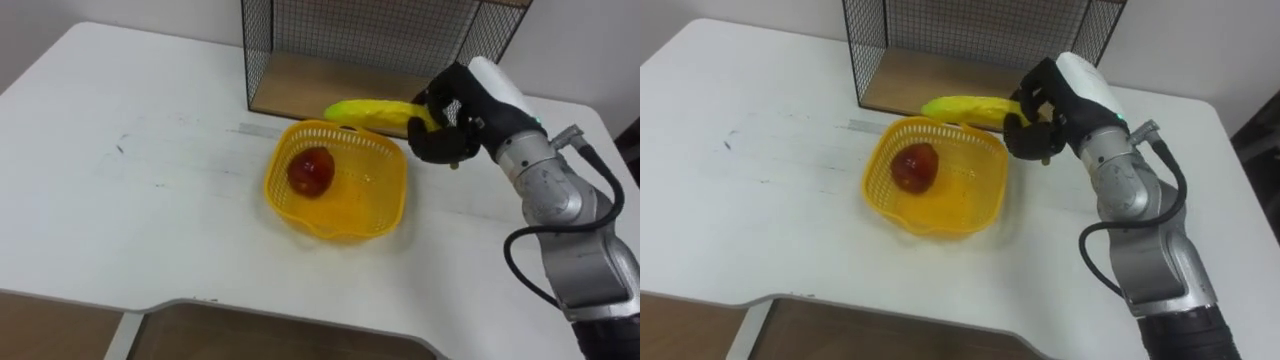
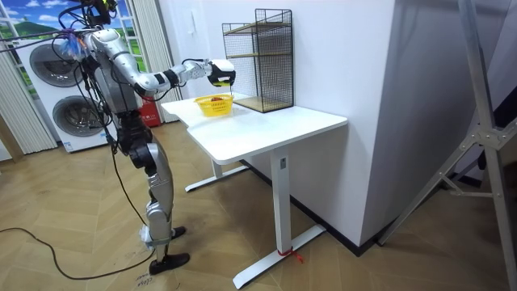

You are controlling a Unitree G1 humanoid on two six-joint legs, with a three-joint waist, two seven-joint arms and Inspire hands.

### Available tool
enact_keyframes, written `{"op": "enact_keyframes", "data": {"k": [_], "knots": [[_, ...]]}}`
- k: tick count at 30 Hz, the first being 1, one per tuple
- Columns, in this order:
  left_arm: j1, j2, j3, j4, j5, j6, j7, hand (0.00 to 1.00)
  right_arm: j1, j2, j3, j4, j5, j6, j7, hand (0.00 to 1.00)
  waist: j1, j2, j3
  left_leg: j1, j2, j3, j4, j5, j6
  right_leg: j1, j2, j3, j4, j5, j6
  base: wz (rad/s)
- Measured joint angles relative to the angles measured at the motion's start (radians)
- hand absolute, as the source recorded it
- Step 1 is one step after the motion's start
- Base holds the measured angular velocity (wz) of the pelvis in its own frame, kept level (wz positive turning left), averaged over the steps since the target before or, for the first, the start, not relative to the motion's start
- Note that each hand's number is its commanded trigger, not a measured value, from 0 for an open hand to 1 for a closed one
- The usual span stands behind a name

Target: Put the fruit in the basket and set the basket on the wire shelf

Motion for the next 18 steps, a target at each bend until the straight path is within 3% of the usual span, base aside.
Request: {"op": "enact_keyframes", "data": {"k": [5,12,18], "knots": [[-0.005,-0.001,0.0,0.0,0.0,0.001,0.0,0.0,0.0,0.03,0.004,0.0,-0.042,0.002,0.012,1.0,0.0,0.002,0.0048,-0.001,0.0,0.0,-0.003,0.0,0.0,0.001,0.0,0.0,0.0,0.0,0.0,0.0],[-0.016,-0.011,0.0,0.0,-0.001,0.001,0.01,0.0,0.0,0.072,0.04,0.0,-0.087,0.015,0.071,1.0,0.001,0.002,0.0047,0.0,0.0,0.001,-0.004,0.0,0.0,-0.001,0.0,0.0,-0.001,0.0,0.0,-0.01],[-0.022,-0.012,-0.001,-0.001,-0.013,0.001,0.017,0.0,0.003,0.082,0.091,0.0,-0.097,0.029,0.12,1.0,0.001,0.002,0.0049,0.001,0.0,0.003,-0.009,0.0,0.0,-0.001,0.0,0.0,-0.001,0.0,0.0,0.0]]}}
